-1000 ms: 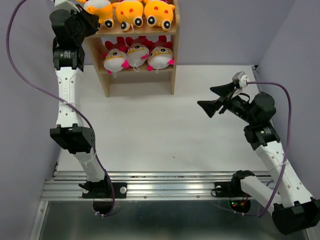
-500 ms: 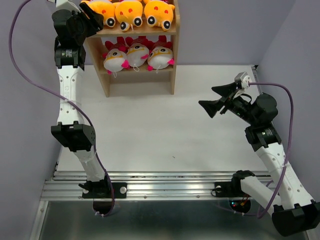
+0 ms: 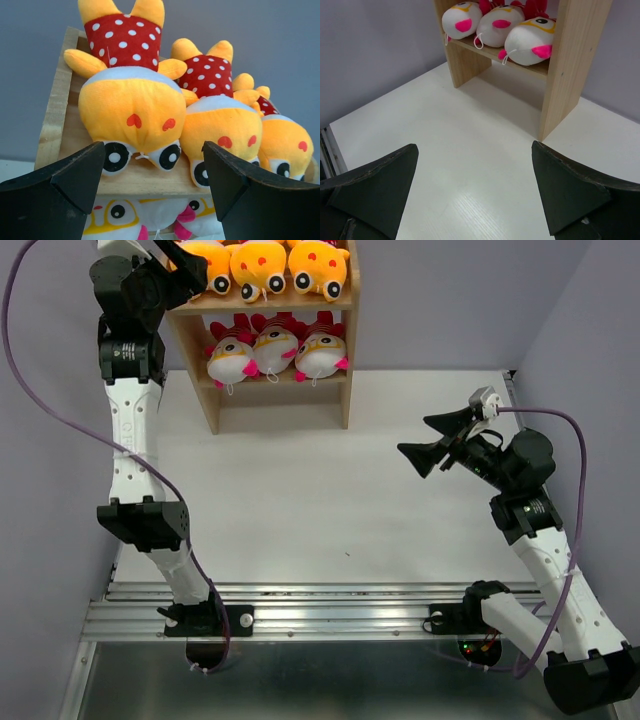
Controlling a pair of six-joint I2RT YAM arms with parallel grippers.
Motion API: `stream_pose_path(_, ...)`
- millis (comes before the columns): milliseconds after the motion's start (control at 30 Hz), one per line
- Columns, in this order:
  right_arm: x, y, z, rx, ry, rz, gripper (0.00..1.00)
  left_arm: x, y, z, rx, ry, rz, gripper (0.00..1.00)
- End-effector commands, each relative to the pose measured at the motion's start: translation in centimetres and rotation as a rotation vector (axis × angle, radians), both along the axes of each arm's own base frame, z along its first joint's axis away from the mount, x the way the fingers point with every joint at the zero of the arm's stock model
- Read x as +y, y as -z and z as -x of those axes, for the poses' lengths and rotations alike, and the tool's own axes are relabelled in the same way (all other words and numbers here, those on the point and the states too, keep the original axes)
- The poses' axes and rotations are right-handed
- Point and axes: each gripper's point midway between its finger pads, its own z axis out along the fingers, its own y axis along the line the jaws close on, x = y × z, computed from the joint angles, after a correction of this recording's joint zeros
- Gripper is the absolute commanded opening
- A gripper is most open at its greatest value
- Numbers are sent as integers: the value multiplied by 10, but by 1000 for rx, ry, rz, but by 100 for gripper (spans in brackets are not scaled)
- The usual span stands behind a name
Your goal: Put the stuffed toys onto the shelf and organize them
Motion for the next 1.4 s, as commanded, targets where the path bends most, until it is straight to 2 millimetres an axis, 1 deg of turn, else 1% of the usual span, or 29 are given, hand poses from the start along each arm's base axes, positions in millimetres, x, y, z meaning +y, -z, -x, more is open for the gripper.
stream_pose_path(0, -7, -16, -2, -52, 42, -2, 100, -5, -92, 72, -228, 14, -19, 91)
stream_pose_path(67, -11, -21, -7, -44, 76, -6, 100, -6, -104, 90, -255, 12, -24, 96)
stream_pose_path(133, -21, -18, -19, 2, 156, -14, 100, -1, -100, 96, -240, -16, -41, 96)
stream_pose_path(167, -27, -25, -23, 13, 199, -34, 100, -1, -107, 113, -255, -28, -51, 96)
stream_pose_path(200, -37, -19, -33, 67, 276, -48, 100, 3, -87, 107, -204, -44, -65, 96)
stream_pose_path(233, -42, -19, -37, 88, 312, -55, 100, 6, -82, 113, -198, -62, -69, 96)
stream_pose_path(267, -46, -20, -41, 102, 347, -65, 100, 6, -89, 139, -231, -68, -77, 96)
stream_pose_path(300, -55, -21, -47, 118, 402, -66, 100, 8, -53, 129, -175, -76, -87, 96)
stream_pose_path(333, -57, -23, -47, 112, 412, -59, 100, 7, -44, 137, -172, -76, -91, 98)
stream_pose_path(367, -58, -18, -53, 127, 426, -43, 100, 9, -50, 166, -212, -98, -96, 99)
stream_pose_path(400, -60, -13, -56, 147, 439, -34, 100, 13, -11, 160, -139, -112, -103, 99)
stream_pose_path(433, -68, -14, -62, 164, 495, -49, 100, 15, 0, 169, -123, -127, -114, 99)
stream_pose_path(467, -75, -1, -71, 216, 541, -38, 100, 20, 3, 190, -134, -160, -133, 99)
stream_pose_path(500, -79, 4, -75, 237, 573, -37, 100, 23, 45, 186, -50, -167, -143, 99)
stream_pose_path(533, -89, 6, -80, 250, 638, -44, 100, 24, 53, 203, -45, -179, -154, 99)
stream_pose_path(567, -95, 14, -86, 274, 677, -30, 100, 26, 71, 208, -13, -188, -167, 99)
stream_pose_path(600, -98, 17, -89, 284, 700, -24, 100, 28, 109, 206, 66, -191, -171, 99)
stream_pose_path(633, -105, 14, -92, 277, 740, -16, 100, 29, 115, 221, 61, -201, -173, 99)
stream_pose_path(667, -109, 19, -93, 296, 762, 6, 100, 29, 127, 225, 80, -204, -169, 99)
stream_pose_path(700, -115, 26, -99, 314, 802, 35, 100, 29, 157, 227, 132, -199, -167, 99)
stream_pose_path(767, -123, 30, -102, 341, 847, 80, 100, 27, 167, 242, 122, -195, -148, 99)
stream_pose_path(800, -127, 40, -108, 367, 875, 112, 100, 27, 188, 244, 162, -193, -144, 99)
stream_pose_path(833, -138, 44, -110, 378, 939, 138, 100, 26, 188, 253, 146, -194, -139, 99)
stream_pose_path(933, -153, 56, -111, 404, 1019, 202, 100, 26, 210, 266, 179, -199, -125, 99)
stream_pose_path(1000, -154, 69, -106, 412, 1008, 233, 100, 26, 223, 272, 201, -201, -118, 99)
stream_pose_path(1067, -154, 74, -100, 400, 997, 243, 100, 26, 219, 280, 167, -214, -68, 99)
stream_pose_path(1133, -162, 90, -96, 423, 1008, 261, 100, 22, 219, 282, 146, -195, -63, 99)
stream_pose_path(1267, -171, 101, -87, 437, 1036, 274, 100, 22, 220, 284, 150, -196, -49, 99)
stream_pose_path(1367, -171, 95, -83, 417, 1035, 263, 100, 20, 228, 280, 175, -187, -41, 99)
